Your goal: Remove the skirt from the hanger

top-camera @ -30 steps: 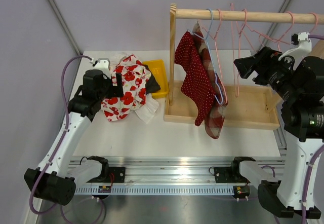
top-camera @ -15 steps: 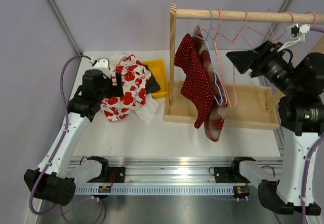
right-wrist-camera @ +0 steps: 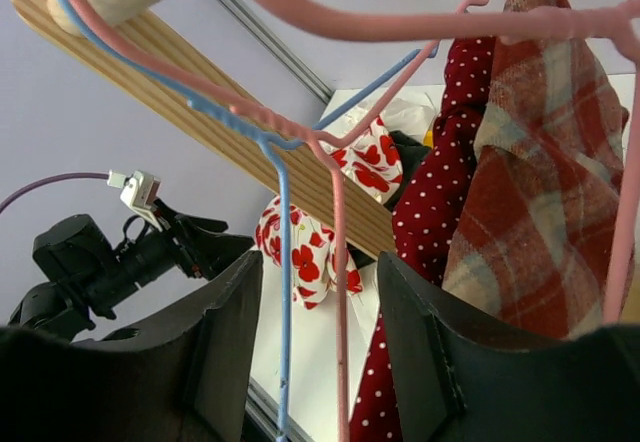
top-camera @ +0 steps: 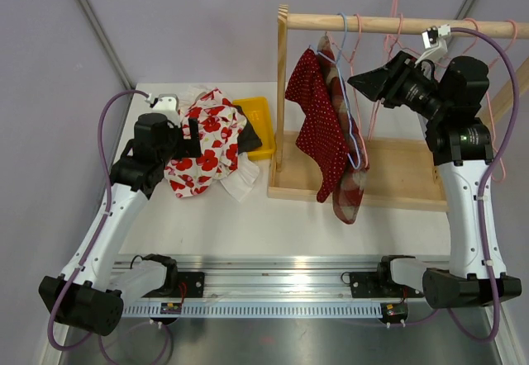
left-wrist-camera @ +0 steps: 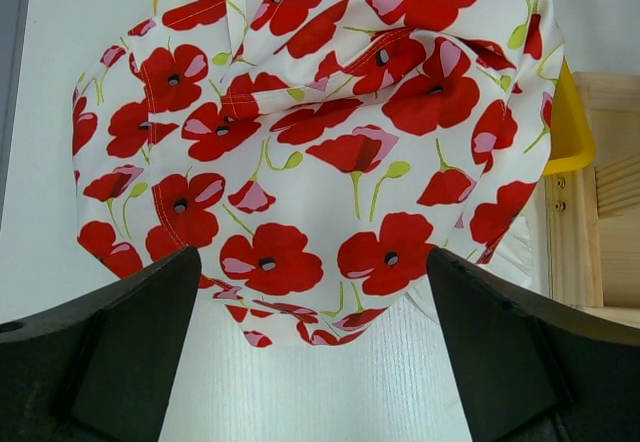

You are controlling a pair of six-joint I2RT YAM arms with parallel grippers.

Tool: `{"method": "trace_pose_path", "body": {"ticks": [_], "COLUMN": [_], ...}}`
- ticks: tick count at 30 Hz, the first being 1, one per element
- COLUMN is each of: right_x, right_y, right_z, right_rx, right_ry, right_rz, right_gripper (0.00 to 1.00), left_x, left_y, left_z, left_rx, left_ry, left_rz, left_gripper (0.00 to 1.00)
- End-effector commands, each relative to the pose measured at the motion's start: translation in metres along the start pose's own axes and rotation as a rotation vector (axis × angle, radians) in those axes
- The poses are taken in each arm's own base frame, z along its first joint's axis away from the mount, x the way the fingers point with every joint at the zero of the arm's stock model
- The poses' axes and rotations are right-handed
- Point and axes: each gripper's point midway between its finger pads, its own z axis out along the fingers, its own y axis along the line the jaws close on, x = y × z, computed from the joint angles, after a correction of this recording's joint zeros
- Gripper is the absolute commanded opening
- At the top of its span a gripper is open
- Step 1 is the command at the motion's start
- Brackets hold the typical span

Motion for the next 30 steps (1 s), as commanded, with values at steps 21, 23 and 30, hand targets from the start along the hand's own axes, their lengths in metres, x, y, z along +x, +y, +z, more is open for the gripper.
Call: {"method": "trace_pose_path", "body": {"ticks": [21, 23, 30], "right_x": [-0.015, -0.027, -0.026], "right_y": [0.007, 0.009, 0.027], "right_z": [-0.025, -0.037, -0.081], "right_rx": [0.119, 0.174, 0.221], "right_ry": [-0.096, -0.134, -0.198], "right_rz": [-0.165, -0.201, -0.218], "right_gripper": [0.00, 0.00, 0.00], "left_x": [-0.035, -0.049, -0.105], "left_y": [-0.024, -0.035, -0.142], "left_z": [-0.024, -0.038, -0.118], "left_rx": [0.103, 0.109, 0.411], "left_ry": [-0.139, -0.173, -0.285], "left_rz": [0.038, 0.088, 0.194], "left_gripper": [0.99, 0.99, 0.99]}}
